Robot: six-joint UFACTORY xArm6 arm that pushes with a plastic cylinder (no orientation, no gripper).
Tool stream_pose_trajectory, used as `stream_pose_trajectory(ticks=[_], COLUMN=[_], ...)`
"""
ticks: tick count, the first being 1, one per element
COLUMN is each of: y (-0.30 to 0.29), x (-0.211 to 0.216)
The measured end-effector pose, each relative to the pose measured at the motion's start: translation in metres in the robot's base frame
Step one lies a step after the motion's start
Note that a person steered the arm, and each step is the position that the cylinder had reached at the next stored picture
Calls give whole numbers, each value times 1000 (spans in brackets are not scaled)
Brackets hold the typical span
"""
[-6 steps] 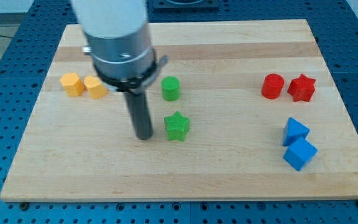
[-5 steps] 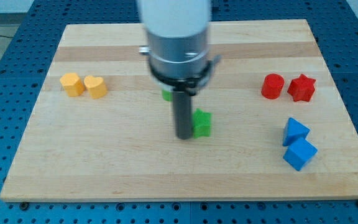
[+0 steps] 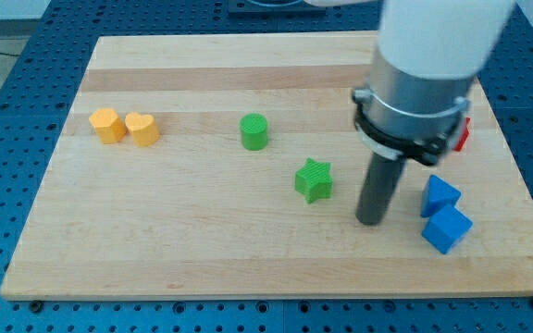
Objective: Separate the blue blocks from each other
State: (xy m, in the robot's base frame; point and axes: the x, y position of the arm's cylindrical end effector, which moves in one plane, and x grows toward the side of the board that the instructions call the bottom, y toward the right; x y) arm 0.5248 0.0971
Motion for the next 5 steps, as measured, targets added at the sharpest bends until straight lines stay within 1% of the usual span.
stream_pose_trajectory(ticks=[1,2,3,4,5], y=[40,84,122,88,57], x=[-42,-55,-13,12,12])
